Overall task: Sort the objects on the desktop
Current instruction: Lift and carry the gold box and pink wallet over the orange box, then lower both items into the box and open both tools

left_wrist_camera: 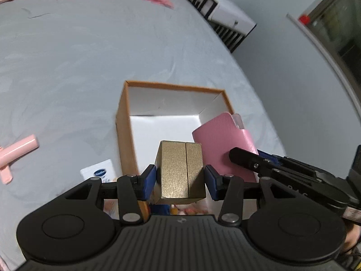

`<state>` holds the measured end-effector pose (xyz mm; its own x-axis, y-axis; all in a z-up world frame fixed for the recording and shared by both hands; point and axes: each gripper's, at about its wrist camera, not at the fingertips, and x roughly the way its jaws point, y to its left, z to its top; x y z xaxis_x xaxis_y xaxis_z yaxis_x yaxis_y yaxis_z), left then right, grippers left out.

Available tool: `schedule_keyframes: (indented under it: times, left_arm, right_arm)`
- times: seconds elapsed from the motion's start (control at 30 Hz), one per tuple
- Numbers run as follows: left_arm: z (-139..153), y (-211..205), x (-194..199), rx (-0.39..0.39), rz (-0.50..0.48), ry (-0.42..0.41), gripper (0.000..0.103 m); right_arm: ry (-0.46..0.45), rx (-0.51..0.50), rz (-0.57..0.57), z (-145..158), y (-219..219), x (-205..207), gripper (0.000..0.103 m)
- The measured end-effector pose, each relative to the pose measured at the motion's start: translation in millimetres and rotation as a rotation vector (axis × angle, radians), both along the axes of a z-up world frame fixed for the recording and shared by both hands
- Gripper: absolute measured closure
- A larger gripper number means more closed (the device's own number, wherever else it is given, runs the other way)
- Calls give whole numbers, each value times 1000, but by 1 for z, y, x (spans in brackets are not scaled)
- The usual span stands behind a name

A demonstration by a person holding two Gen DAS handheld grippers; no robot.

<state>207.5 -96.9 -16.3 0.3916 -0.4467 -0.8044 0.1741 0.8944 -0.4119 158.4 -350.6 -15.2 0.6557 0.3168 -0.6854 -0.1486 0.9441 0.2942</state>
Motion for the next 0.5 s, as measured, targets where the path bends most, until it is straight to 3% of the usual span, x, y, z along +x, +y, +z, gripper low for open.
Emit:
schedule_keyframes:
  times: [0.23,0.5]
  left_arm:
    - [-45,-45,34,229,-33,30,49]
    - [-66,-78,45,407,-57,53,49]
  right_arm:
    - [88,76,-62,-56,-18,37,81]
    - [130,116,-78,-92,-23,62,81]
